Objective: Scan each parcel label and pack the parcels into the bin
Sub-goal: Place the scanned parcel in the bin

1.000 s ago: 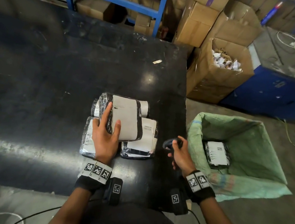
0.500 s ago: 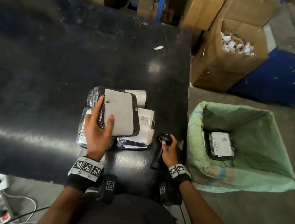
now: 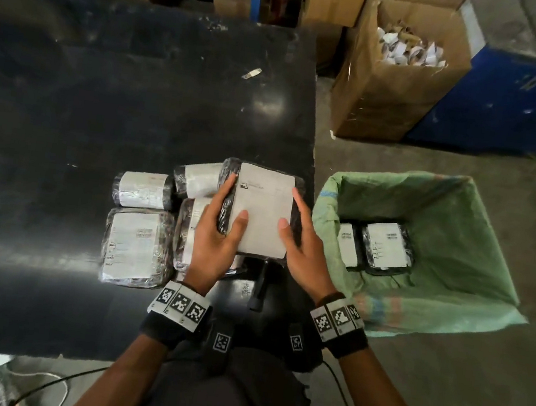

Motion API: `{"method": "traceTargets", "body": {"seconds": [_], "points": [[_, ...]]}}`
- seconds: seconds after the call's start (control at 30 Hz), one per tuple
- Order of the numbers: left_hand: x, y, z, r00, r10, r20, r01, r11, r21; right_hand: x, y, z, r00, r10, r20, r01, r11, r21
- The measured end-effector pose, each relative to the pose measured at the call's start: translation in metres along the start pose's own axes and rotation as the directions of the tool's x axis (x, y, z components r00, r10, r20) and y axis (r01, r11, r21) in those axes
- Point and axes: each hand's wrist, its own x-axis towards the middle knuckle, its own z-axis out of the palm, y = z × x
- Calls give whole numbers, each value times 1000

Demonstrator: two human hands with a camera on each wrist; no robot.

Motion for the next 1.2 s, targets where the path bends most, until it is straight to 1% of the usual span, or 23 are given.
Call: {"method": "traceTargets", "body": {"seconds": [0.07, 0.1, 0.2, 0.27, 0.33, 0.37, 0.43, 0.47, 0.53, 0.6, 0.63, 0.7, 0.73, 0.77, 0.83, 0.9, 0.93, 0.97, 1.03, 1.1, 1.13, 1.17, 1.2], "points": [[1, 3, 21, 998, -17, 65, 19, 1000, -24, 1, 5, -15, 995, -21, -95, 14, 997, -75], [2, 3, 31, 995, -35, 94, 38, 999, -29, 0, 11, -23, 994, -16, -105, 9, 998, -66], [2, 1, 63, 983, -60, 176, 67, 997, -36, -7, 26, -49, 989, 87, -120, -74, 991, 112], [1, 3, 89, 962, -54, 269, 61, 998, -16, -9, 29, -77, 980, 101, -170, -80, 989, 125], [1, 3, 117, 931, -83, 354, 58, 995, 80, -7, 35, -114, 979, 80, -190, -71, 996, 52], [2, 2, 131, 930, -92, 356, 29, 984, 176, -4, 41, -134, 979, 82, -184, -84, 996, -1], [3, -2, 157, 945, -40, 324, -74, 940, 334, 3, 56, -173, 980, 121, -158, -139, 985, -106], [4, -6, 169, 945, -23, 326, -114, 912, 393, 8, 65, -191, 979, 159, -131, -178, 973, -147], [4, -18, 193, 938, -29, 345, -163, 842, 513, 25, 87, -222, 962, 262, -75, -272, 936, -225], [-1, -32, 211, 924, -45, 379, -205, 779, 593, 50, 113, -245, 924, 382, -11, -356, 852, -384], [-4, -41, 218, 916, -60, 396, -215, 761, 612, 66, 125, -252, 890, 455, 32, -386, 789, -478], [-10, -55, 224, 907, -82, 414, -221, 743, 631, 95, 147, -253, 811, 577, 90, -409, 671, -619], [-12, -61, 224, 906, -90, 413, -222, 731, 646, 107, 159, -249, 785, 613, 94, -413, 630, -658], [-12, -64, 223, 907, -94, 410, -226, 714, 663, 118, 170, -243, 770, 632, 88, -416, 602, -682], [-12, -65, 222, 910, -98, 402, -233, 680, 695, 136, 195, -230, 753, 654, 75, -434, 579, -691], [-12, -63, 221, 908, -108, 405, -241, 657, 714, 145, 219, -218, 735, 673, 84, -482, 605, -634], [-12, -63, 220, 905, -113, 411, -247, 646, 722, 147, 227, -212, 729, 678, 93, -508, 627, -591], [-12, -63, 219, 902, -118, 416, -253, 636, 729, 148, 234, -205, 738, 667, 105, -521, 661, -540], [-11, -63, 219, 895, -130, 427, -259, 628, 734, 143, 248, -190, 780, 615, 114, -521, 740, -426], [-11, -64, 217, 886, -143, 440, -265, 623, 736, 137, 264, -173, 821, 567, 62, -509, 777, -370], [-11, -66, 216, 884, -148, 444, -267, 619, 738, 135, 274, -164, 827, 560, 46, -498, 769, -401], [-10, -68, 214, 882, -153, 445, -266, 617, 740, 134, 281, -156, 818, 573, 53, -488, 739, -465], [-9, -70, 212, 883, -156, 442, -261, 619, 741, 133, 289, -149, 784, 615, 78, -471, 673, -570]]}}
